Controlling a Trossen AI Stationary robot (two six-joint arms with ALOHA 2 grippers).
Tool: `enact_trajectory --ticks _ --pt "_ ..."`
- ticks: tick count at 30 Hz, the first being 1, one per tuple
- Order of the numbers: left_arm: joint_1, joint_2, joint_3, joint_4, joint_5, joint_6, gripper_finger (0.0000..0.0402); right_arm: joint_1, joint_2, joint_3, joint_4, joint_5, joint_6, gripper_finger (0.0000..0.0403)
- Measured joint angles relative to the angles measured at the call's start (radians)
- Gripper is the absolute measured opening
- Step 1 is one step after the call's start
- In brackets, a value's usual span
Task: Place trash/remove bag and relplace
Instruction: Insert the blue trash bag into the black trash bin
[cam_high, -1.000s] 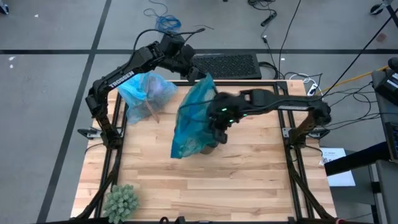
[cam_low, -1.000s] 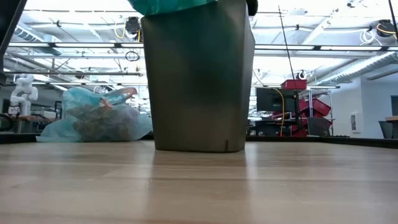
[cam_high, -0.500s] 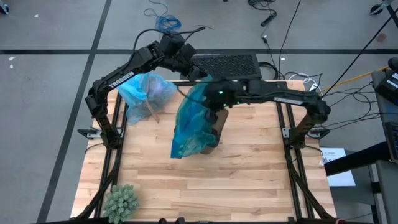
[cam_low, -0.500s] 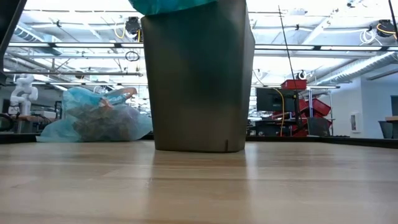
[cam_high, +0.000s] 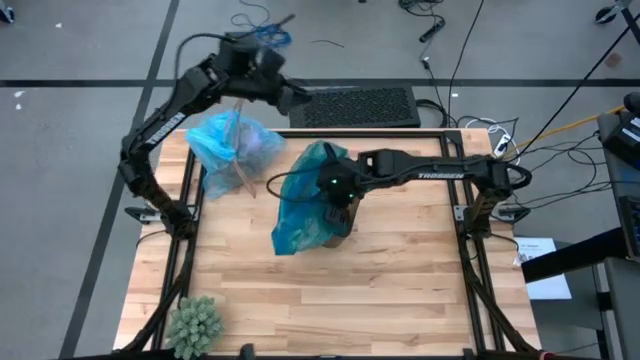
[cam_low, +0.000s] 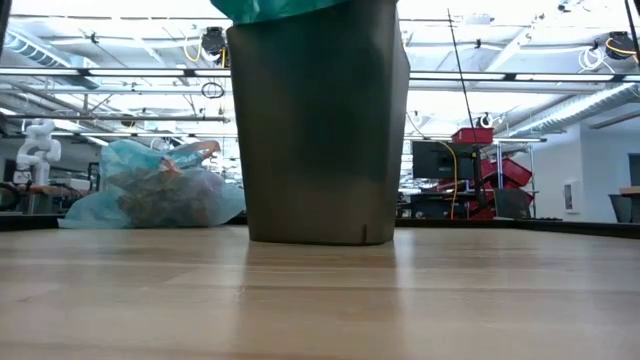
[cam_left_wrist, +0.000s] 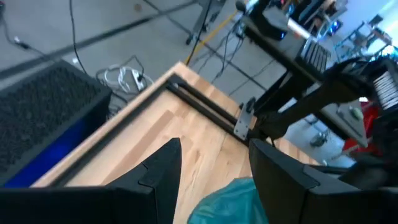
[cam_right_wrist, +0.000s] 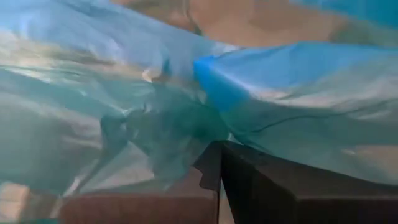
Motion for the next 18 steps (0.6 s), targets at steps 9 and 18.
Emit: enact_trajectory --ticks 9,18 --pt "0.039 -0.125 0.0 -0.216 -0.003 0.014 0.0183 -0.028 0.033 -0.001 -0.06 0.01 0.012 0.0" --pt "-0.001 -0.221 0.0 -0.446 -0.142 0.028 0.0183 -0.097 0.034 -0.06 -0.079 0.009 0.005 0.0"
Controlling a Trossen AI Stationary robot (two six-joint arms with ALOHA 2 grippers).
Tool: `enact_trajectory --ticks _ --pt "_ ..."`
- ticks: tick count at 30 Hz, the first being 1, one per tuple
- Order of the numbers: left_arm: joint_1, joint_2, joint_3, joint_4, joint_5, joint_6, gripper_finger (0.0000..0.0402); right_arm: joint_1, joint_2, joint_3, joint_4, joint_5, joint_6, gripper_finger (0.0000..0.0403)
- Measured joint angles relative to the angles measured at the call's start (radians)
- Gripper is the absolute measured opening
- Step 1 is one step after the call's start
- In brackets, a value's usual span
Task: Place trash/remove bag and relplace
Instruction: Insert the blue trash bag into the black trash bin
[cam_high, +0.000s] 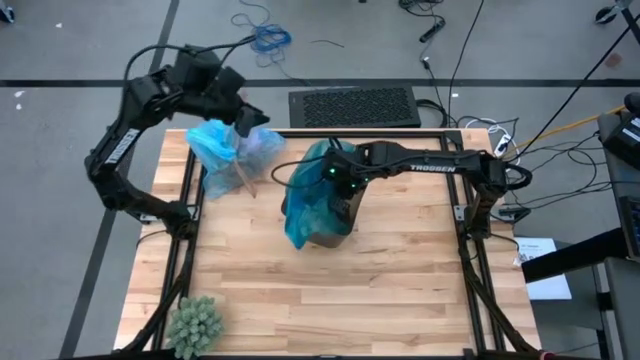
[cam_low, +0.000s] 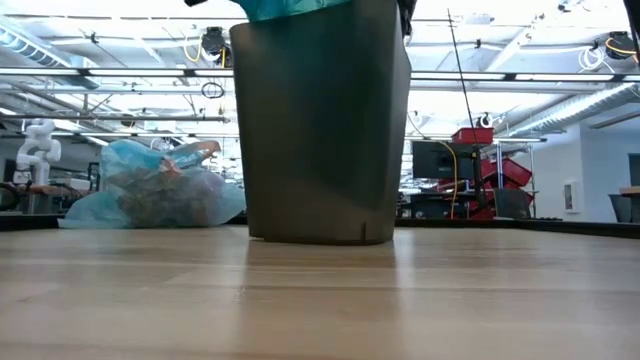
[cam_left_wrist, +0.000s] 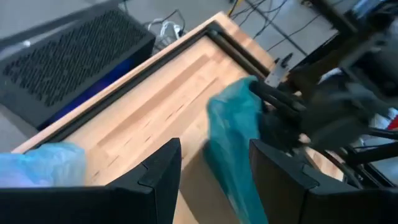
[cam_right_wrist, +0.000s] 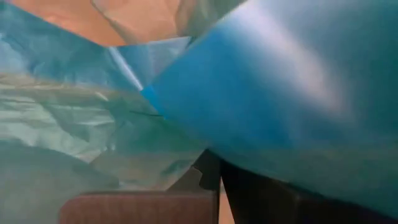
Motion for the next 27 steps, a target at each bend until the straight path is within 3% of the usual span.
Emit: enact_trajectory --ticks 8,14,19,23,27 --pt "-0.084 -0.093 -0.065 -0.054 -0.078 -0.101 0.0183 -0.006 -0.033 -0.027 0.011 -0.044 0.032 0.0" --pt "-0.159 -0.153 -0.185 -0.004 -0.102 -0.154 0.0182 -0.003 -0.131 0.06 0.003 -0.045 0.057 0.0" --pt "-0.186 -0.17 -0.207 0.049 -0.11 -0.167 0.0182 0.008 -0.191 0.154 -0.002 -0.07 -0.009 0.0002" --pt "-0.214 -0.154 -0.208 0.044 -0.107 -0.159 0.0182 0.009 -0.211 0.249 -0.004 -0.065 -0.151 0.0029" --pt "-0.255 -0.114 -0.208 0.035 -0.1 -0.103 0.0183 0.016 -0.202 0.268 -0.011 -0.089 -0.282 0.0082"
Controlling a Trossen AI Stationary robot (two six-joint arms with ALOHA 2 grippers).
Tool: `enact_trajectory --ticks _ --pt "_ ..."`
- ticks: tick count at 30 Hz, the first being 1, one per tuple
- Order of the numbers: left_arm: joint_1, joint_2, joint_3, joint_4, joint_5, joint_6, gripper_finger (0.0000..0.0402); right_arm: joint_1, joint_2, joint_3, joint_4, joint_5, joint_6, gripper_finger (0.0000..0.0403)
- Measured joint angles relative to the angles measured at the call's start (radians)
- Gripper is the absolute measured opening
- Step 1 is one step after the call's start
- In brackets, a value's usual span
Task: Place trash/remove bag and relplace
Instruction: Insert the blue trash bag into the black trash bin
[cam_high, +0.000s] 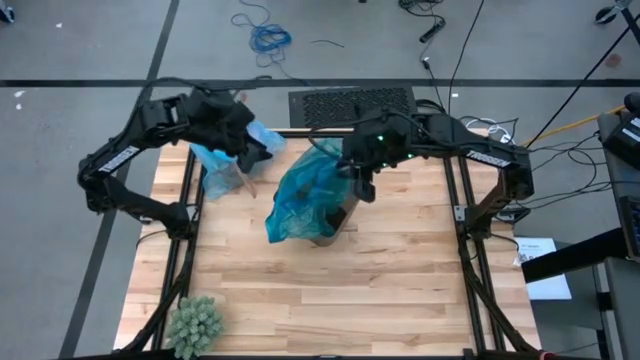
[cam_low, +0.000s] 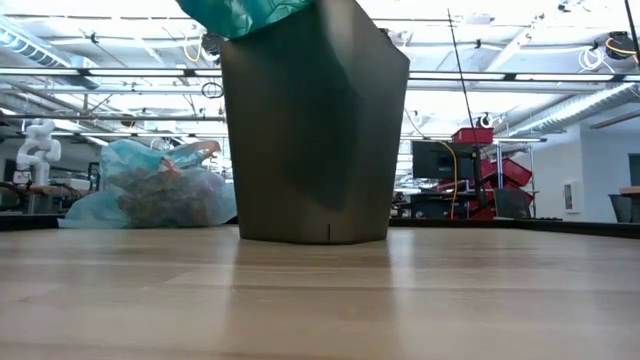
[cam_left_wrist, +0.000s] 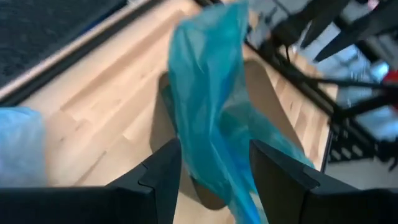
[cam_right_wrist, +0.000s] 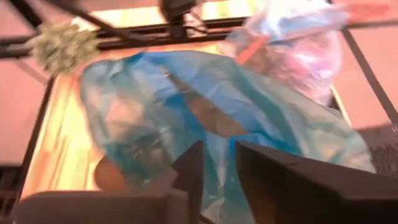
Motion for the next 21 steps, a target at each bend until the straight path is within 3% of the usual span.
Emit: enact_trajectory --ticks 5,10,21 --pt "-0.065 0.044 0.0 -0.04 0.046 0.025 0.0183 0.012 0.028 0.003 -0.019 -0.069 -0.134 0.0149" --pt "-0.136 0.051 0.0 -0.045 0.061 0.023 0.0183 0.029 0.052 0.002 -0.006 -0.079 -0.165 0.0182" --pt "-0.301 0.093 0.0 -0.099 -0.185 0.031 0.0183 0.027 0.052 0.003 -0.001 -0.041 -0.179 0.0181"
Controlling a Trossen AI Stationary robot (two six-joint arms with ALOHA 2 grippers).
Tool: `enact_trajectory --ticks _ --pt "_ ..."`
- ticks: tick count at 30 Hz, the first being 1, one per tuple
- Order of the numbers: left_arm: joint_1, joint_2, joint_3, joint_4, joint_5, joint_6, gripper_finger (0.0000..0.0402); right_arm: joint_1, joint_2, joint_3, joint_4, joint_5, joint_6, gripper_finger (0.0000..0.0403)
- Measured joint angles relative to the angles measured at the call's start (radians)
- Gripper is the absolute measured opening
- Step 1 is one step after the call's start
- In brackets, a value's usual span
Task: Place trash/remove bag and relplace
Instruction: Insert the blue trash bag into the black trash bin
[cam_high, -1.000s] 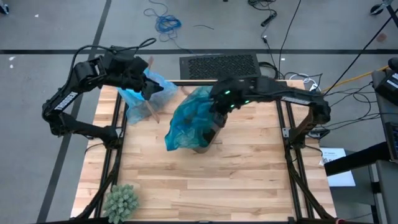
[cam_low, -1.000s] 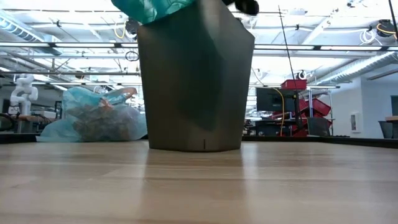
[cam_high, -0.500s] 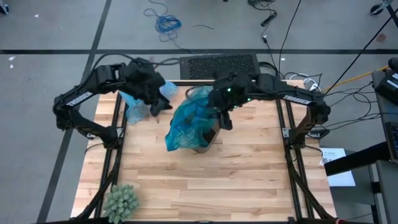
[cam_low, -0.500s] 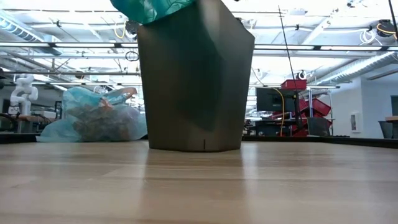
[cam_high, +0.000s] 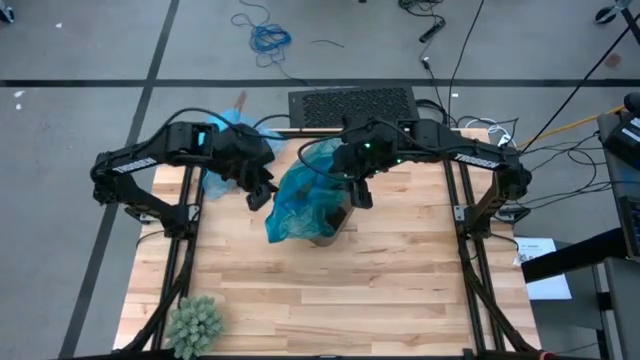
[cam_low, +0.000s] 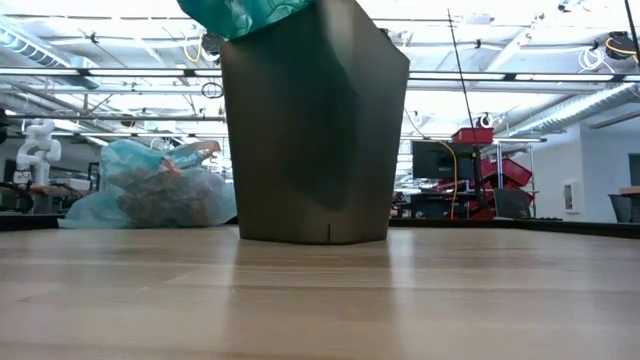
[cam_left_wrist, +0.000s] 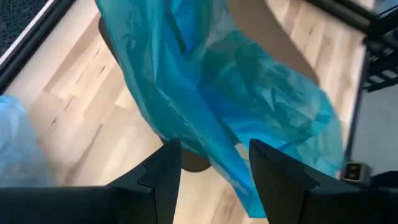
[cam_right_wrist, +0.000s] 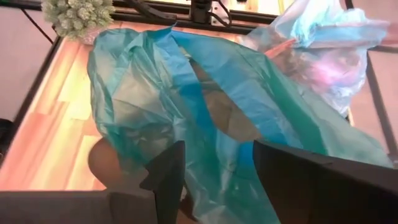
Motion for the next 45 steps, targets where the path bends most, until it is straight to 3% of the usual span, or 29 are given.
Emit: enact_trajectory --ticks 5,9,14,22,27,31,36,41,45 --pt "-0.016 0.043 0.0 -0.05 -0.019 -0.006 0.0183 0.006 0.017 0.0 0.021 -0.012 -0.107 0.0181" --pt "-0.016 0.049 0.0 -0.1 -0.026 -0.039 0.0182 0.007 0.065 0.0 0.117 -0.185 -0.121 0.0181" --pt "-0.016 -0.009 0.0 -0.114 -0.054 -0.121 0.0163 0.001 0.128 0.0 0.217 -0.285 -0.096 0.018" --pt "-0.016 -0.119 0.001 -0.088 -0.055 -0.209 0.011 -0.065 0.234 0.0 0.368 -0.581 0.081 0.018" --pt "-0.016 -0.134 0.001 -0.078 -0.05 -0.219 0.0093 -0.083 0.287 0.0 0.436 -0.693 0.177 0.0179" --pt "-0.016 -0.127 0.001 -0.079 -0.05 -0.219 0.009 -0.068 0.299 -0.002 0.435 -0.689 0.171 0.0141" --pt "-0.016 -0.115 0.001 -0.09 -0.076 -0.219 0.0086 -0.036 0.288 -0.001 0.433 -0.682 0.152 0.0021" --pt "-0.016 -0.118 0.001 -0.117 -0.145 -0.218 0.0046 0.012 0.236 -0.001 0.379 -0.542 0.156 0.0002" --pt "-0.016 -0.134 0.001 -0.076 -0.164 -0.218 0.0006 0.068 0.175 -0.001 0.335 -0.348 0.157 0.0001"
